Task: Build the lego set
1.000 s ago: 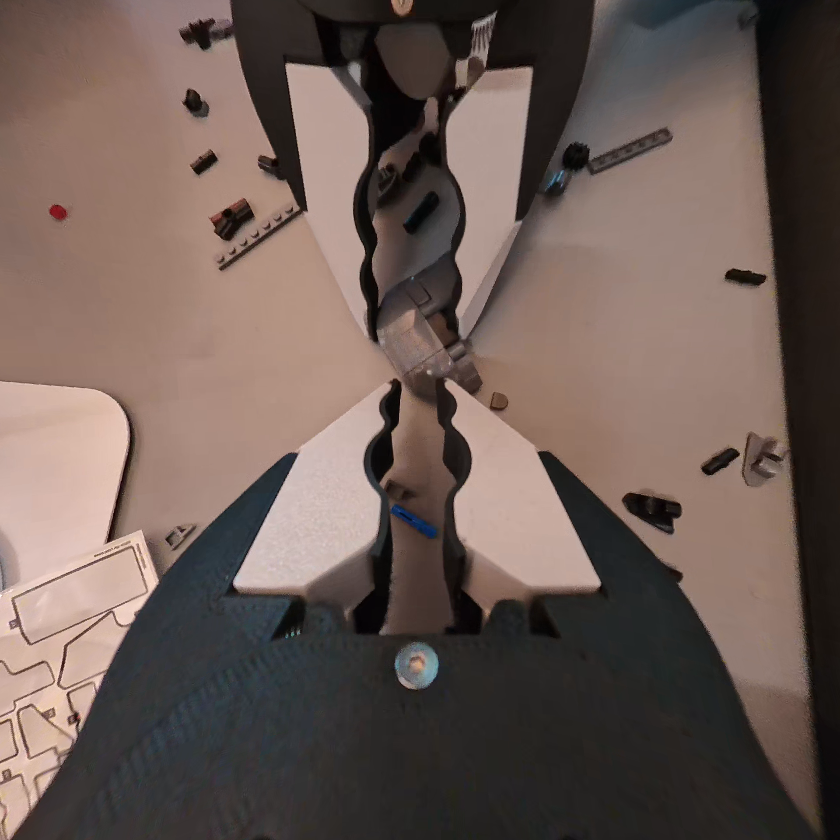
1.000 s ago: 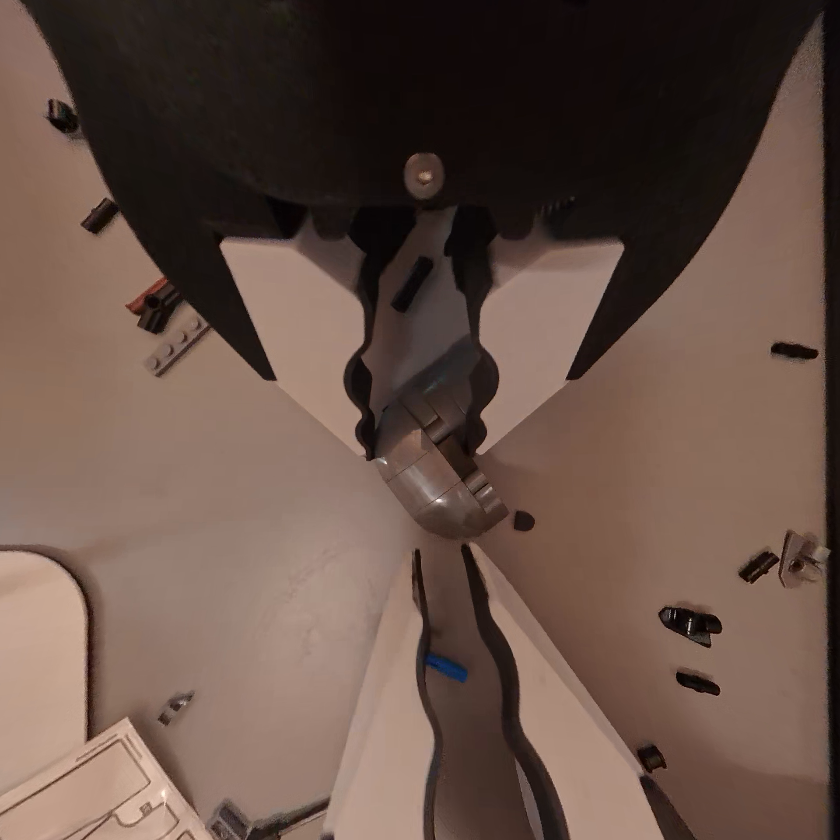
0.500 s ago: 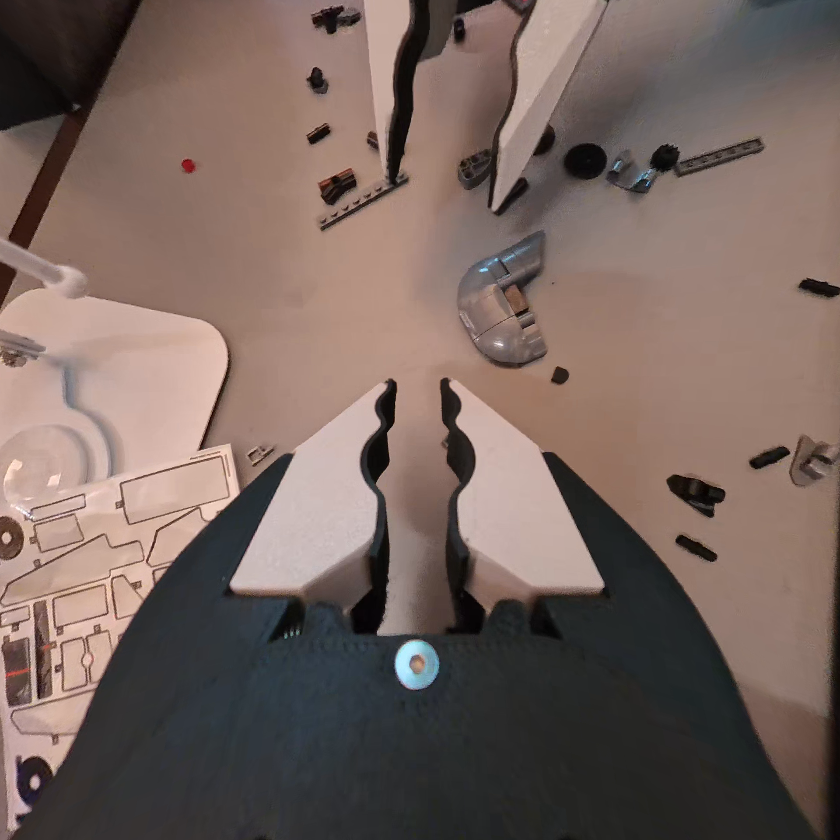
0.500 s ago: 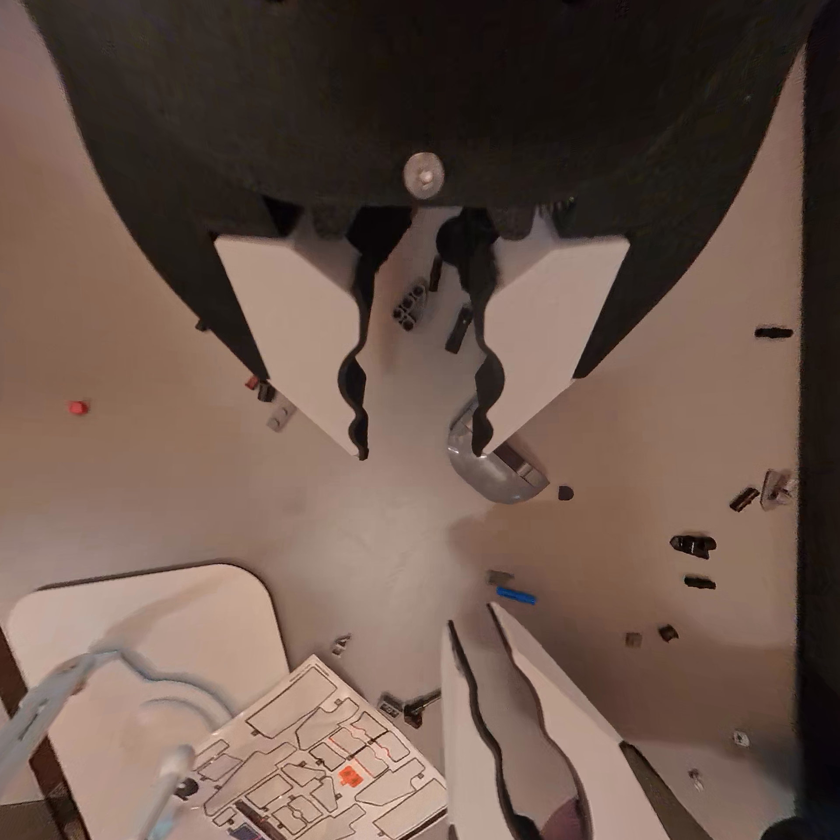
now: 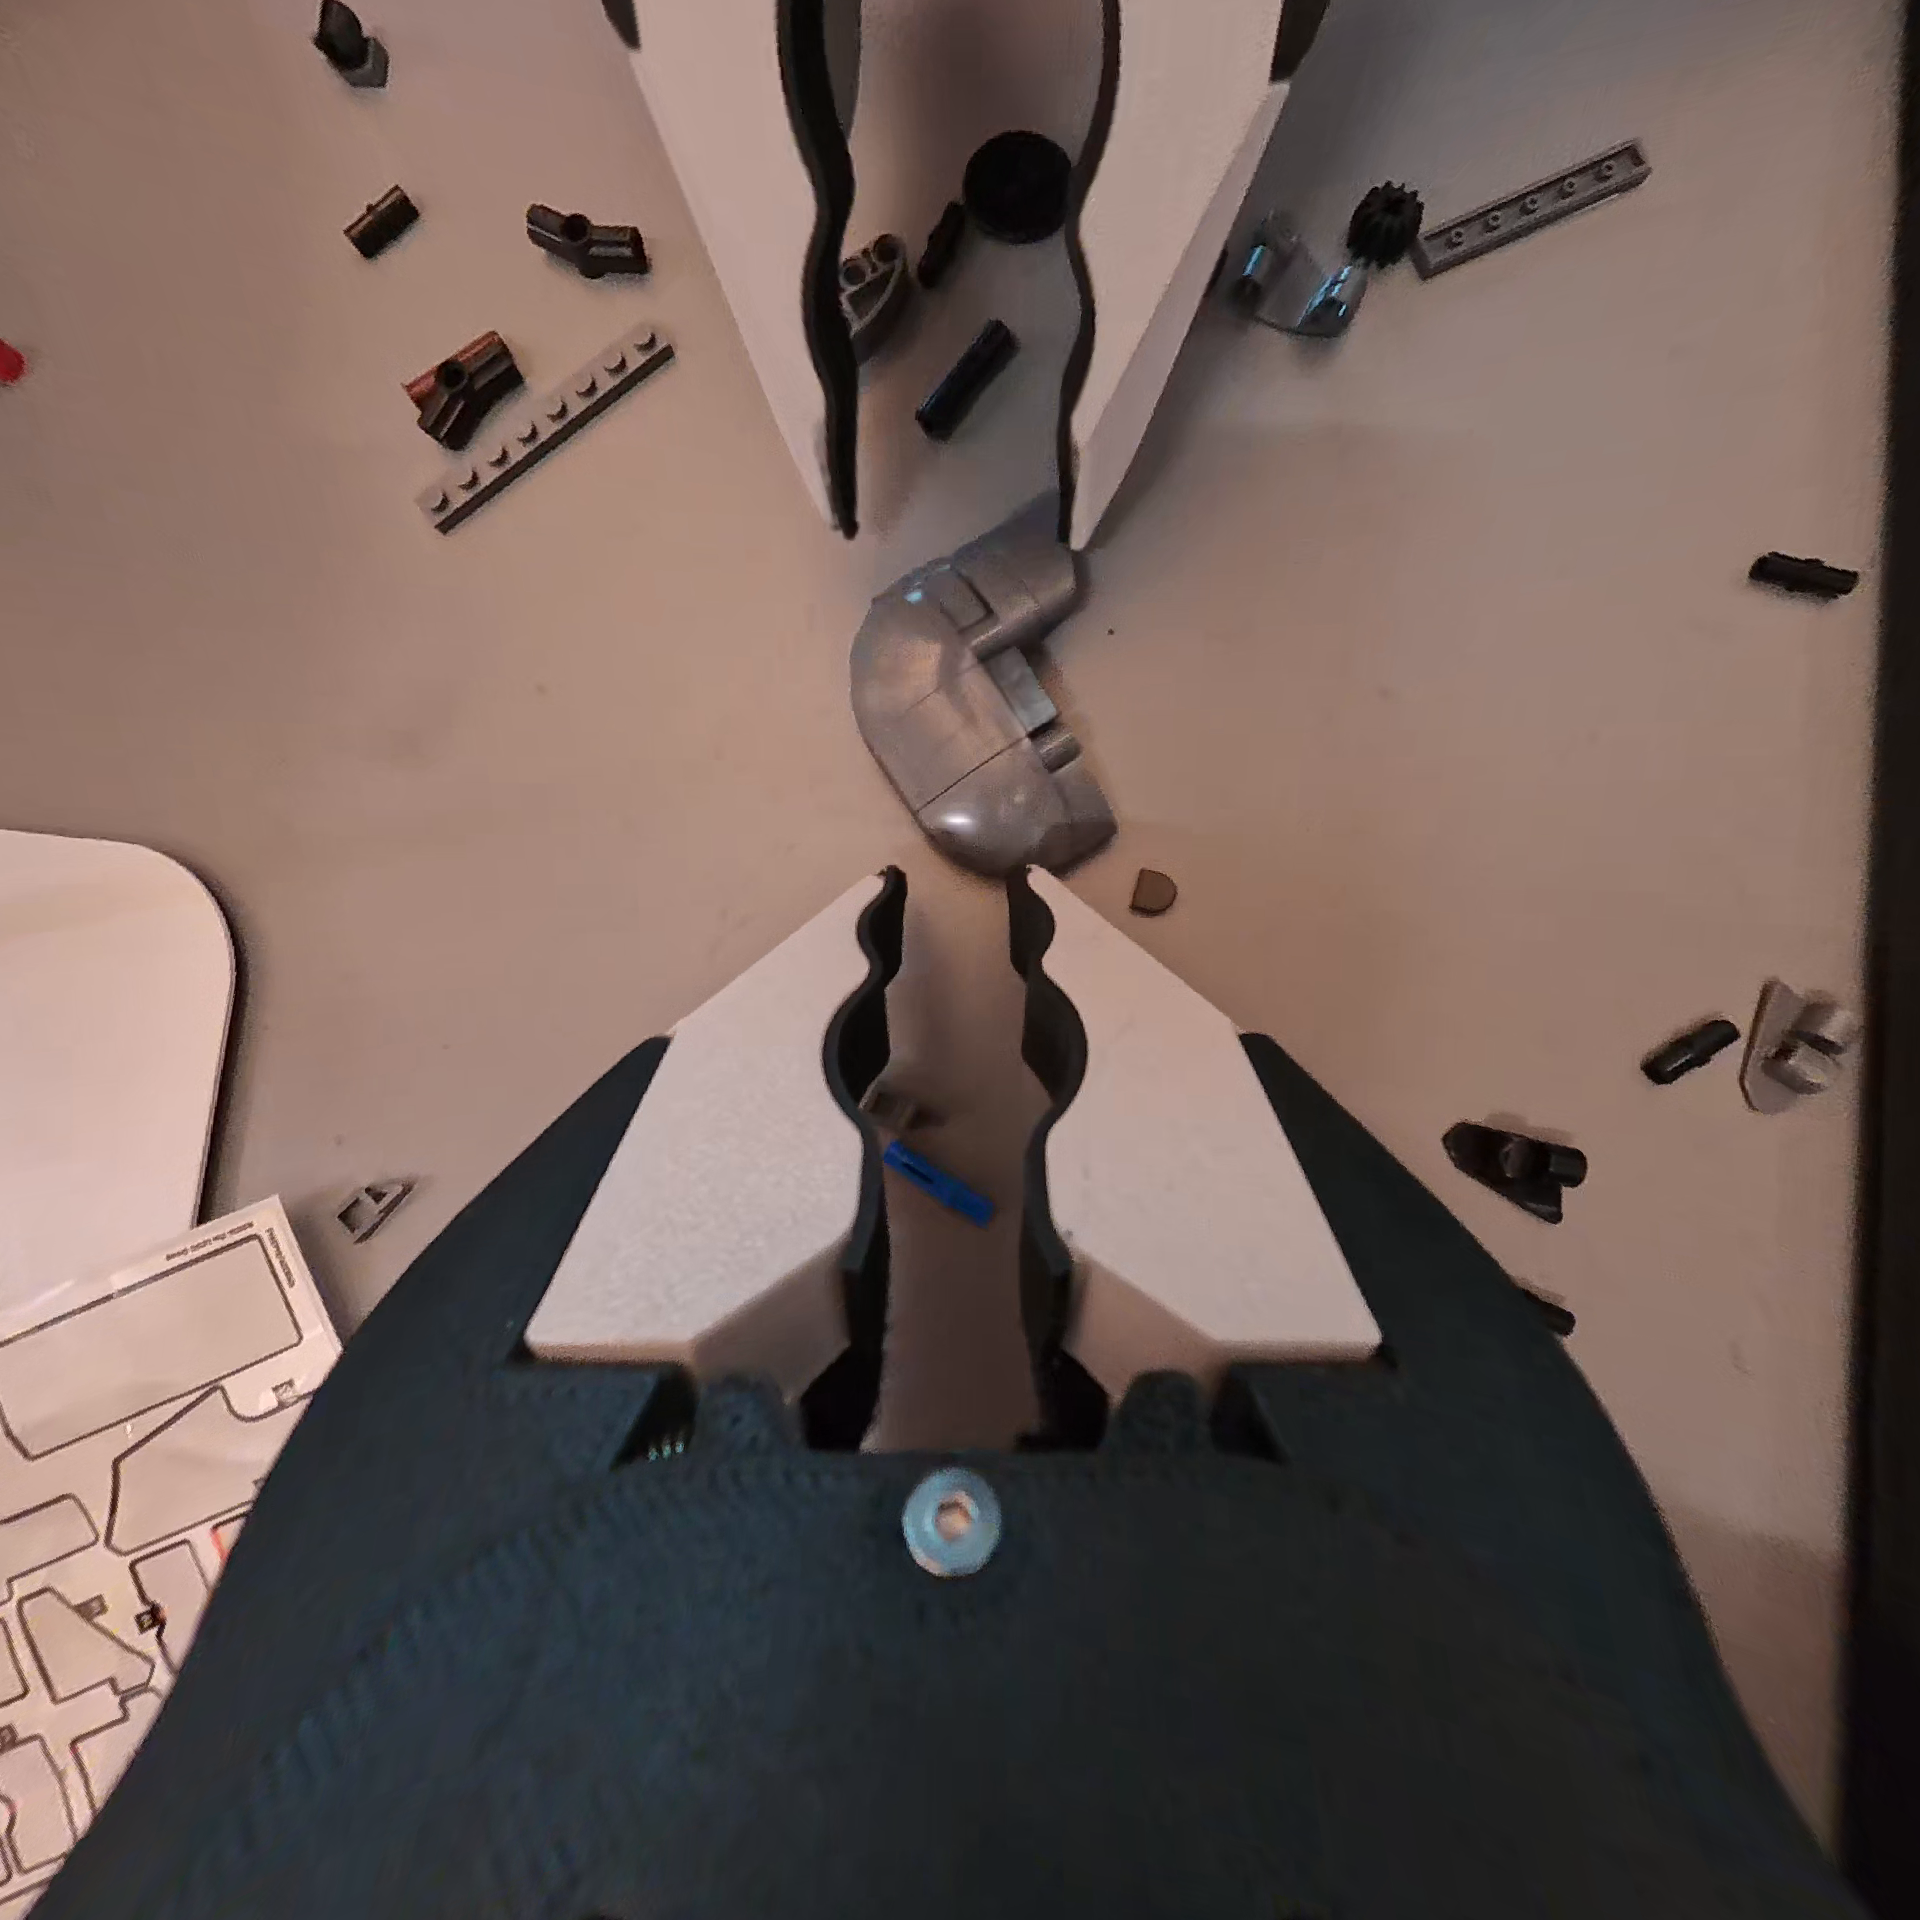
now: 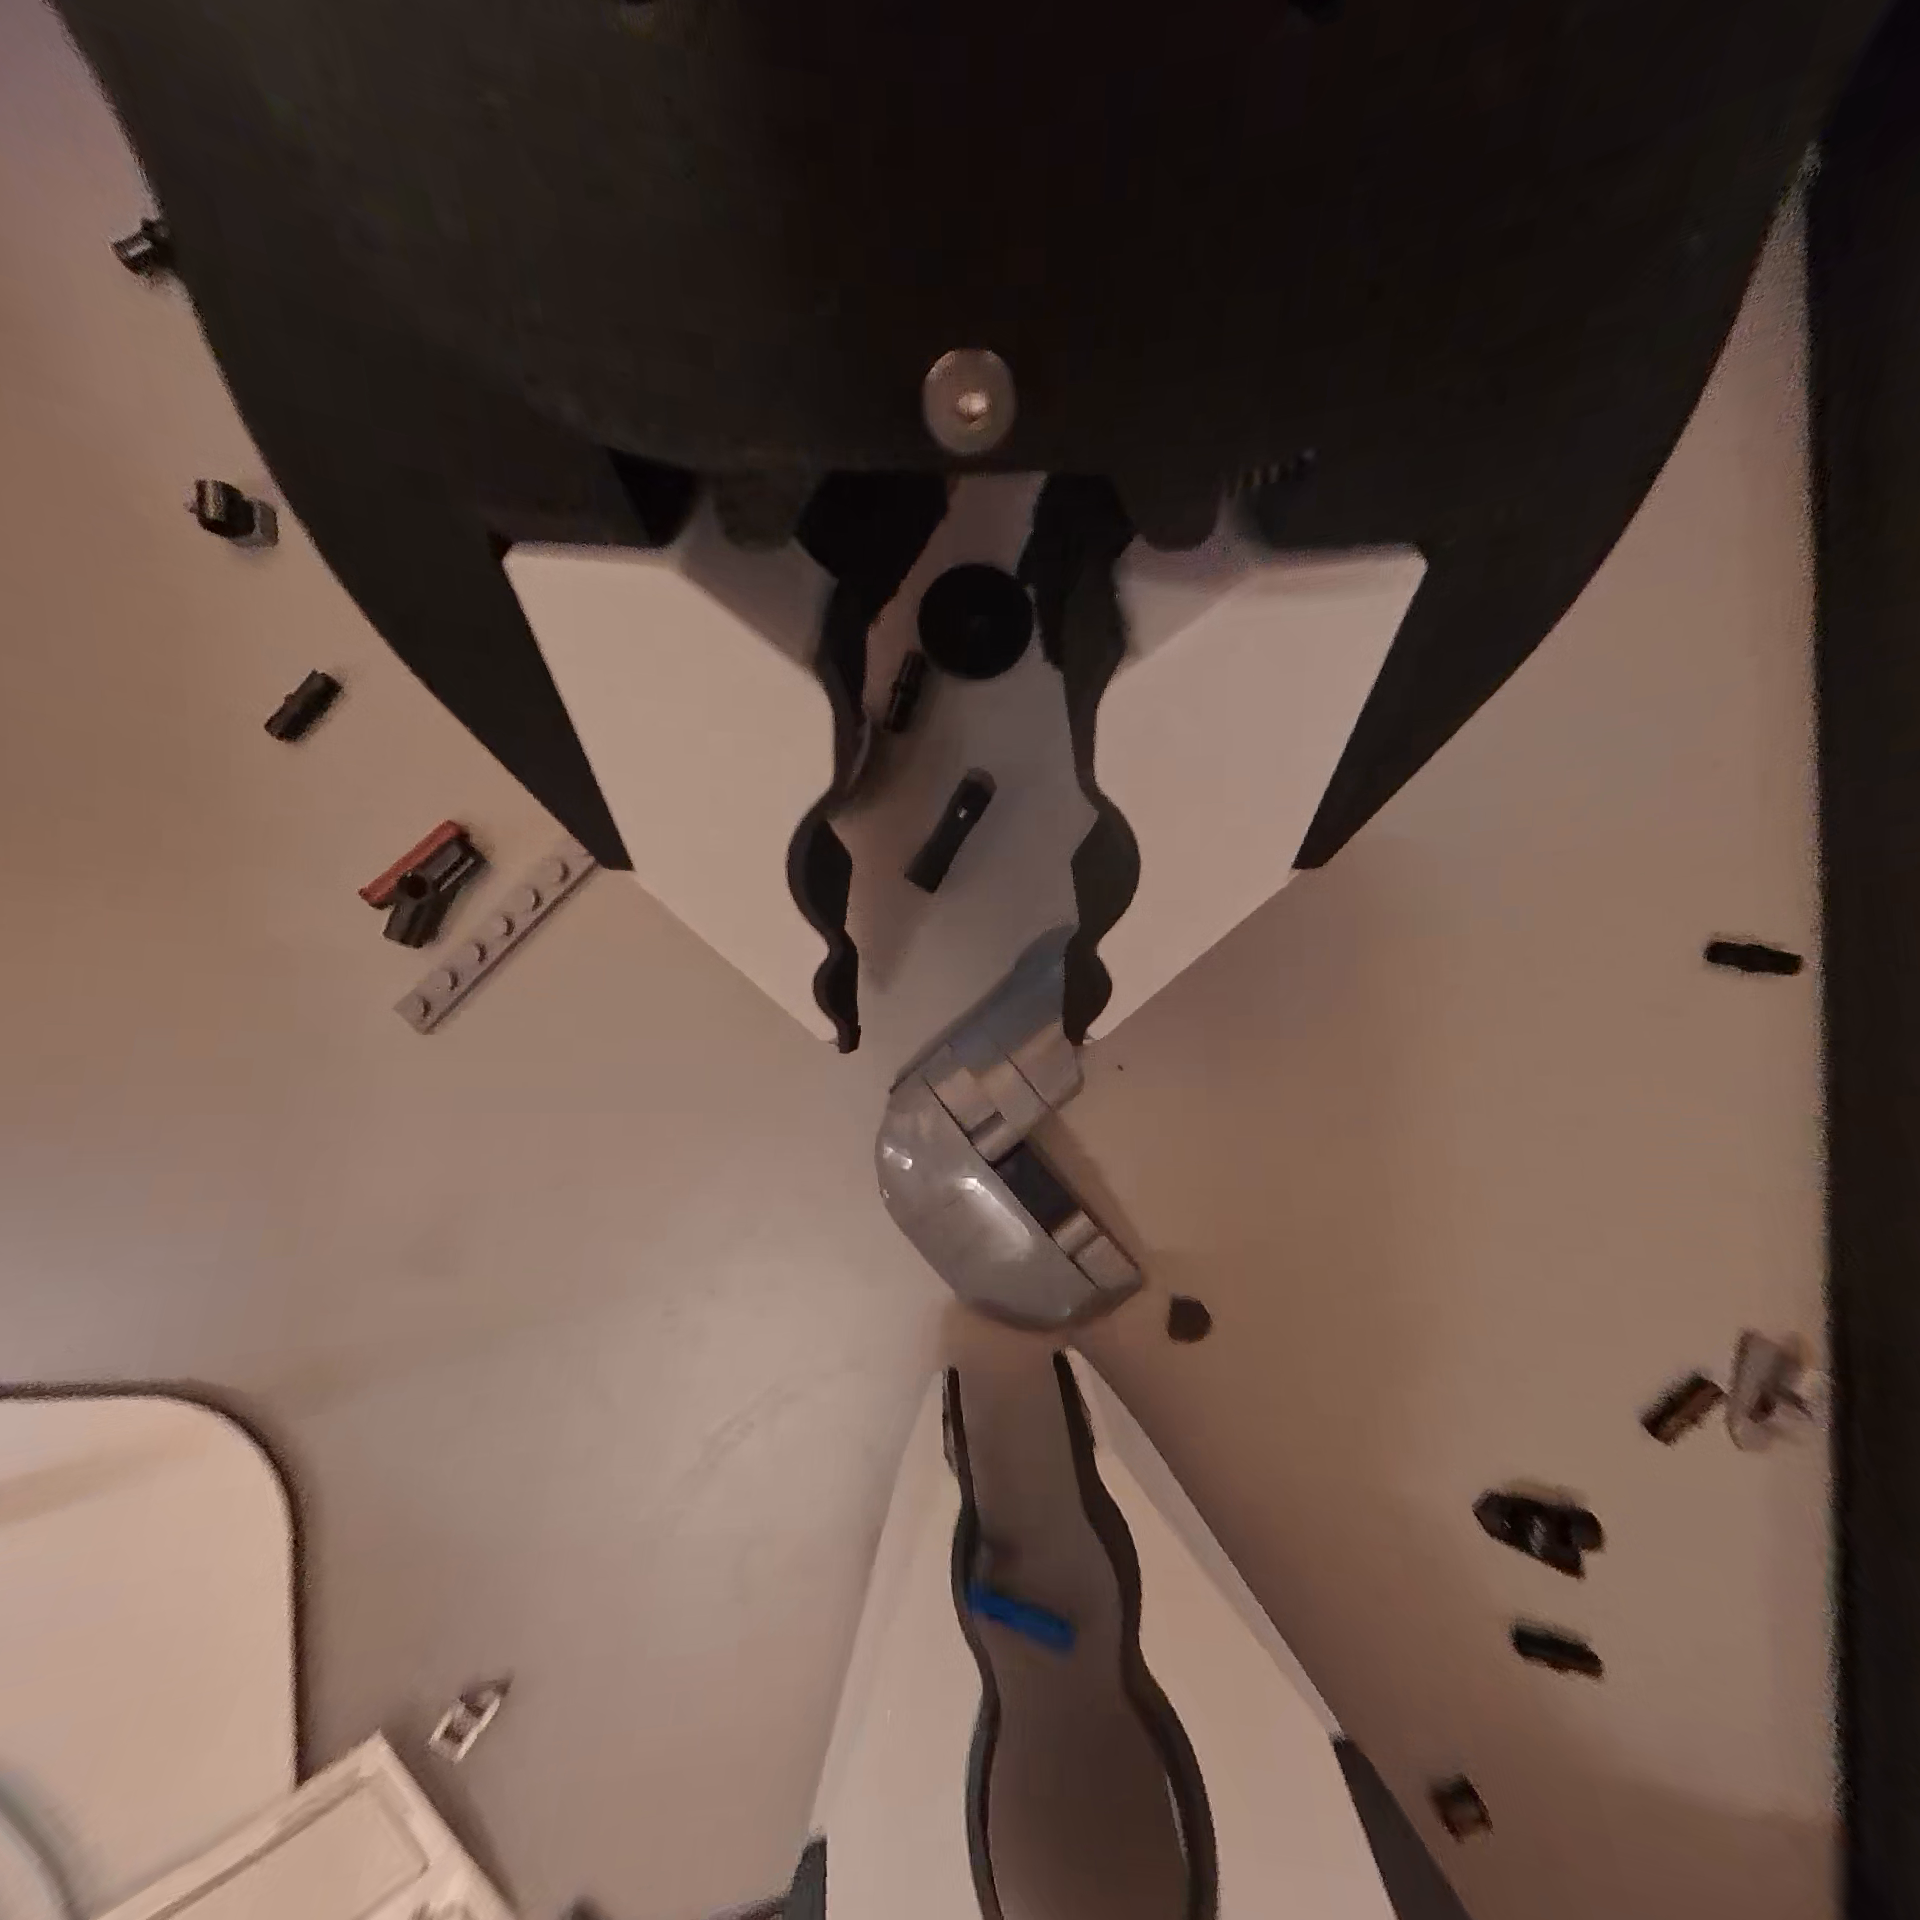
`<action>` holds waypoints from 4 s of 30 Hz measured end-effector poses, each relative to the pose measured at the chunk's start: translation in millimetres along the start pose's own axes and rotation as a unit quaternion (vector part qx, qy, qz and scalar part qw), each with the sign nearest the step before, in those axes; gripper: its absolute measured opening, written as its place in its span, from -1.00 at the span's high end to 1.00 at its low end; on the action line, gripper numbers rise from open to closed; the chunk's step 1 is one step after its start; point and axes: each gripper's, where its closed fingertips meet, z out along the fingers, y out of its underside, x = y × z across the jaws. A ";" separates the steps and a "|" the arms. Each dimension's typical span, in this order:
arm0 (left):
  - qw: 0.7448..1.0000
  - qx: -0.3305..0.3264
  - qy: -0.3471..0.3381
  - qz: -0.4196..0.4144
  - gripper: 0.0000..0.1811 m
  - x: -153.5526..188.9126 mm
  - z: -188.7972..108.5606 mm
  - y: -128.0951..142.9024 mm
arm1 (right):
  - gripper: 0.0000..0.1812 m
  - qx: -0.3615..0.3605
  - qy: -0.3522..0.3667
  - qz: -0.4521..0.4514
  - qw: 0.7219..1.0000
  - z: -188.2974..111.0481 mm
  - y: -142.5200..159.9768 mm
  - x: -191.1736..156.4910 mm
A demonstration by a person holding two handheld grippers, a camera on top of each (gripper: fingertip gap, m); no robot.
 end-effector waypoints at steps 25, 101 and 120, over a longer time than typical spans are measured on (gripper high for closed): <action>1.000 -0.010 0.028 0.005 0.86 10.9 9.6 3.1 | 0.77 -0.013 -0.007 -0.016 1.000 11.9 3.3 -5.2; 0.999 -0.004 0.027 -0.023 0.84 4.9 5.5 3.6 | 0.84 0.001 0.018 -0.038 0.999 20.3 -10.5 -7.0; 0.998 -0.016 0.038 0.044 0.33 26.3 15.9 -6.4 | 0.75 0.003 -0.042 -0.022 0.999 22.1 -11.7 -24.6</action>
